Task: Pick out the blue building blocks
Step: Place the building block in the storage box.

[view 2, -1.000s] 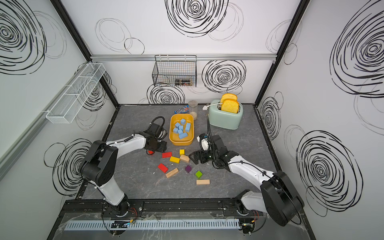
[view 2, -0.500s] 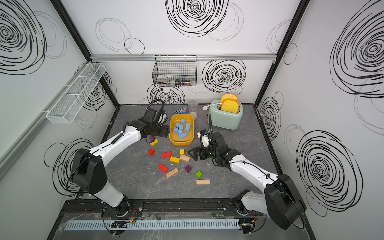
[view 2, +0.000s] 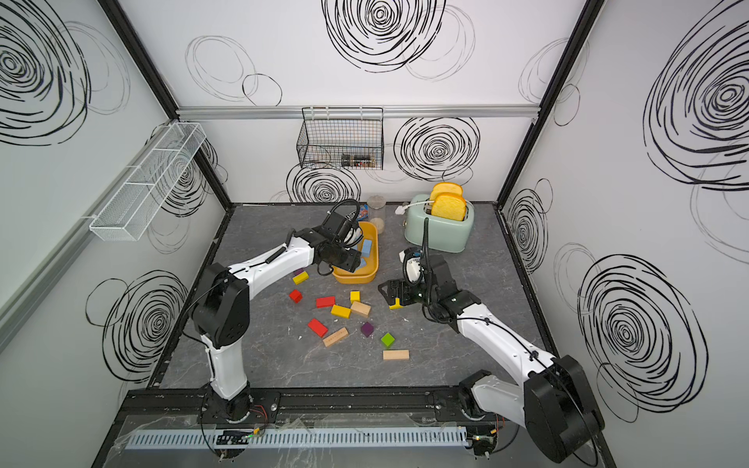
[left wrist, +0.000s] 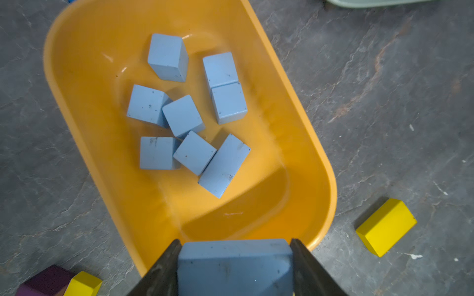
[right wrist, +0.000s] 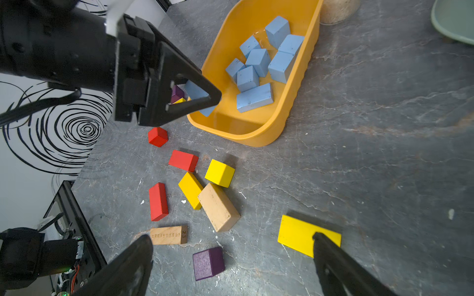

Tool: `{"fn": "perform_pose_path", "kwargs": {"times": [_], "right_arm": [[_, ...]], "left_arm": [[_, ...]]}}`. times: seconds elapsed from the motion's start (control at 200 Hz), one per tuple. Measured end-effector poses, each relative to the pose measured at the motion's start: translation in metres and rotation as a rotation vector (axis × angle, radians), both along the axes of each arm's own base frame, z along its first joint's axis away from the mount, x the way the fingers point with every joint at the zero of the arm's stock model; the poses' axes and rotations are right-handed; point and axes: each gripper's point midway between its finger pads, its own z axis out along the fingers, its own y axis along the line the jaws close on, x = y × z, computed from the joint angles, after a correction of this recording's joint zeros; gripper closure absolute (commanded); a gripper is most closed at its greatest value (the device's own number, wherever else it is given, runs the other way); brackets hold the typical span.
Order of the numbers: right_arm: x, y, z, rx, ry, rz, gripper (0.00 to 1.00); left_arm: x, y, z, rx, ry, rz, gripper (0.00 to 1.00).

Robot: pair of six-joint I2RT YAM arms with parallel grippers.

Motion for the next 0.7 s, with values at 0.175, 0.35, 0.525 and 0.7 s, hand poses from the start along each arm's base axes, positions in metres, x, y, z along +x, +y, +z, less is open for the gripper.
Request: {"fn": "perform_pose_path", "kwargs": {"times": [0.175,0.35,0.525,0.7], "right_arm": [[0.001,-0.002,-0.001,-0.008,0.001,-0.010,0.02],[0.002,-0.004,-0.003,-0.014,0.001,-0.020,0.02],[0.000,-0.006,-0.004,-0.018,0.005,-0.022,0.02],[-0.001,-0.006,-0.003,-0.018,0.005,-0.022,0.02]], "left_arm": [[0.004,0.002,-0.019,0.040,0.021,0.011,0.39],[0.008,0.002,-0.038,0.069,0.046,0.016,0.38],[0.020,-0.001,-0.052,0.082,0.057,0.024,0.38],[0.035,0.000,-0.058,0.117,0.051,0.035,0.38]]}}
